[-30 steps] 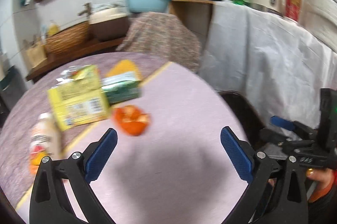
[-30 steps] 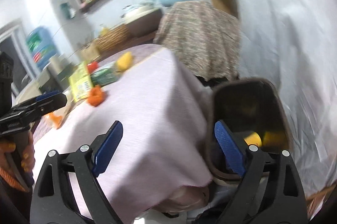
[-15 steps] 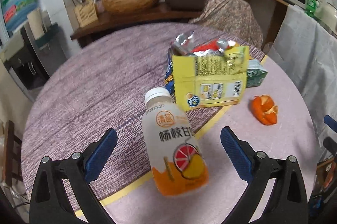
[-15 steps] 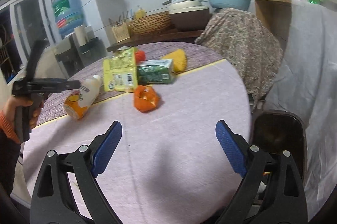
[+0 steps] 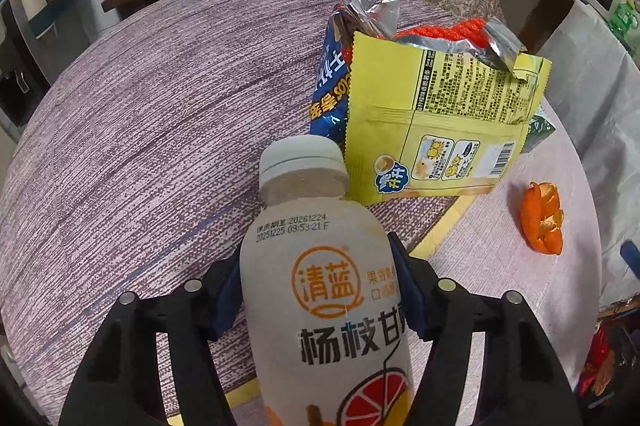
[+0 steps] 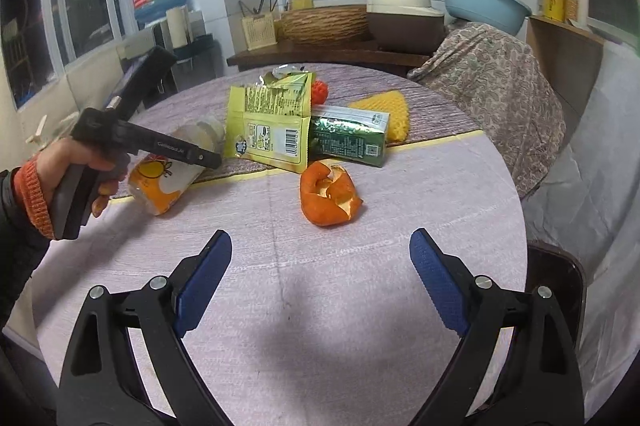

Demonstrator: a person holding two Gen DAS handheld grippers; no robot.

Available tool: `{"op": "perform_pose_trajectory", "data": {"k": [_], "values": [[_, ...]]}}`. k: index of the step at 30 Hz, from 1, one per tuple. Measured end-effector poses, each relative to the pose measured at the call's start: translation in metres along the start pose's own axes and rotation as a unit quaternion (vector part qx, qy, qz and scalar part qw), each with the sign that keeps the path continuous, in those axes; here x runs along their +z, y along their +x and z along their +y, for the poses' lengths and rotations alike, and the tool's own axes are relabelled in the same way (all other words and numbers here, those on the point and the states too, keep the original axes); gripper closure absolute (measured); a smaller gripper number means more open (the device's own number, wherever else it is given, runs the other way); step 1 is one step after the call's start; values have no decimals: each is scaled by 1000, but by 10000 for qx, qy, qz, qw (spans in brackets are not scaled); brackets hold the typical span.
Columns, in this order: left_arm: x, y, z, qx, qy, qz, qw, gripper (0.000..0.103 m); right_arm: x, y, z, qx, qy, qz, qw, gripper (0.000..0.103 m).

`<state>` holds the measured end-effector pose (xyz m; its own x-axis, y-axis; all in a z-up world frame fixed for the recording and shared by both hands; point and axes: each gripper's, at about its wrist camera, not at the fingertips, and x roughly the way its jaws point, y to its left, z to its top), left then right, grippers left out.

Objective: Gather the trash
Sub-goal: 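Grasp the lychee drink bottle with the left tool while the right grasps orange peel, then drop the orange peel and the drink bottle into the bin with both tools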

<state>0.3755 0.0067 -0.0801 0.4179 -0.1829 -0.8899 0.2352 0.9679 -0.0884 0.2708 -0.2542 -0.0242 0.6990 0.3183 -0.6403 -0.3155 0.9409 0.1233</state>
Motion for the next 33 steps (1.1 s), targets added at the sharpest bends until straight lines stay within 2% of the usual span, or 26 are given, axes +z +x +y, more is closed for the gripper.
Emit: {"op": "perform_pose_trajectory", "data": {"k": [7,13,15,17,21,23,28,33], "values": [[-12,-6,5,-248,-4,-148,9996,40,30,57,4,-81,-239,492,9985,13],[-19,-11,8,-266,-32,-164,9995,41,41,100,4,-282,-359,951,9944,16],[-21,-13,10,-333,-54,-158,9993,41,42,106,3,-282,-378,1067,9932,27],[-24,-15,12,-374,-102,-165,9991,41,41,110,3,-276,-445,1170,9917,43],[-34,-26,17,-530,-229,-291,9979,41,36,107,4,-307,-571,1124,9915,57],[-40,-36,17,-619,-249,-391,9970,41,35,100,4,-284,-573,995,9930,70],[-54,-61,8,-644,-121,-670,9956,41,29,77,6,-272,-562,732,9954,83],[-67,-84,-11,-671,-13,-997,9928,41,20,47,0,-103,-326,400,9986,85]]}}
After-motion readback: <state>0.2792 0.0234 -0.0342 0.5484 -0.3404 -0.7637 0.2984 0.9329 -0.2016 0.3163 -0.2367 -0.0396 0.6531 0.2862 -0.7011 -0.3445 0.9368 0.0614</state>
